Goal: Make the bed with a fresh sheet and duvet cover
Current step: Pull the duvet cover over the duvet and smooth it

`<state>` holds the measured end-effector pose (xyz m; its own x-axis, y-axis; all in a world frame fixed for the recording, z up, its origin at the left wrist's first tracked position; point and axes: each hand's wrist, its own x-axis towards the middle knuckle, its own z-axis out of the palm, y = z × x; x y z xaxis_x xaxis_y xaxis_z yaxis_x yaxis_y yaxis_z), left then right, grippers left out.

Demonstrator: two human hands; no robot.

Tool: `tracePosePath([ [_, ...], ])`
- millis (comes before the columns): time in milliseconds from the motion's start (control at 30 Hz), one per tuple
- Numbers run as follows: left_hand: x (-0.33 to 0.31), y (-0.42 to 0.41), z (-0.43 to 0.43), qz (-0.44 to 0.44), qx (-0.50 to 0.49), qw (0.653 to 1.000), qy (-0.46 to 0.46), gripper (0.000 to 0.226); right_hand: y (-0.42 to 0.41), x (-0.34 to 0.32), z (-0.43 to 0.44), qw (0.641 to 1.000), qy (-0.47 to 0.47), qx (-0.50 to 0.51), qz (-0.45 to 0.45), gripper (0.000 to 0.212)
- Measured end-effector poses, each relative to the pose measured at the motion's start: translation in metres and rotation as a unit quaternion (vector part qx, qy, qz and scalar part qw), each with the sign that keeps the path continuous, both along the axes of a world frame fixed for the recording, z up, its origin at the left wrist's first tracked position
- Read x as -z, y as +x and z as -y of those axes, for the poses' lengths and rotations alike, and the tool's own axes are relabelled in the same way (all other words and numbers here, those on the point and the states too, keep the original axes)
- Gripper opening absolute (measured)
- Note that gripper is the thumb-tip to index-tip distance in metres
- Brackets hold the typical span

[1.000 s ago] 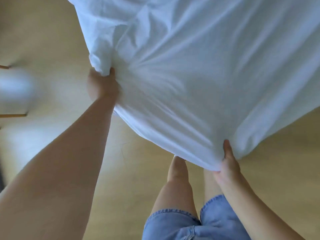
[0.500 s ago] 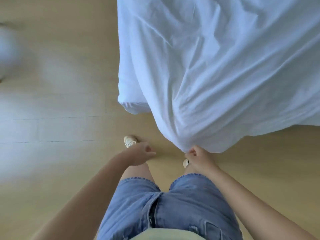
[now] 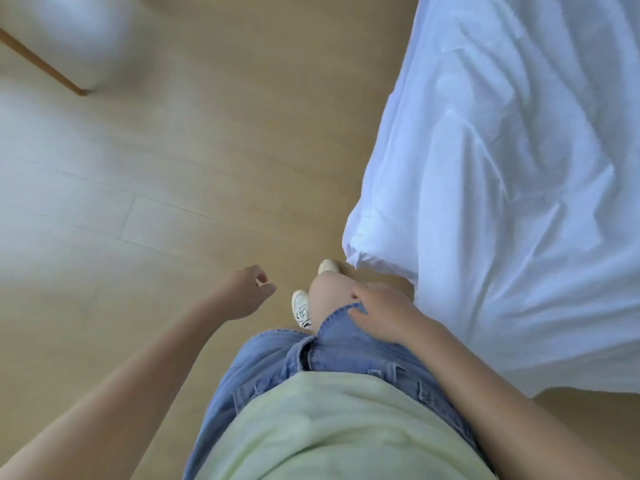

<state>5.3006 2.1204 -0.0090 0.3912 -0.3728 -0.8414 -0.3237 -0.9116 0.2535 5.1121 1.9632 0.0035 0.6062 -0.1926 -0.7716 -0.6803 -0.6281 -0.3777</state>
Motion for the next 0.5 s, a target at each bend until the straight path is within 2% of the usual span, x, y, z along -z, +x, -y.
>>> tracePosePath([
  [133,0.014,0.025,0.031,-0.065,-0.038,0.997,-0.007,0.034,0.069,0.009,0.033,1.000,0.002,-0.020,-0.007,0.032],
  [233,0.022,0.070,0.059,-0.121,0.019,0.992,0.028,0.026,0.123,0.019,0.072,0.999,0.026,0.012,-0.017,0.031],
  [367,0.021,0.169,0.116,-0.052,-0.024,0.997,0.044,0.029,0.198,0.023,0.146,0.998,0.032,0.050,-0.018,0.026],
  [500,0.003,0.260,0.200,-0.020,-0.064,0.998,-0.003,0.028,0.263,0.007,0.217,1.000,-0.001,0.022,-0.017,0.022],
])
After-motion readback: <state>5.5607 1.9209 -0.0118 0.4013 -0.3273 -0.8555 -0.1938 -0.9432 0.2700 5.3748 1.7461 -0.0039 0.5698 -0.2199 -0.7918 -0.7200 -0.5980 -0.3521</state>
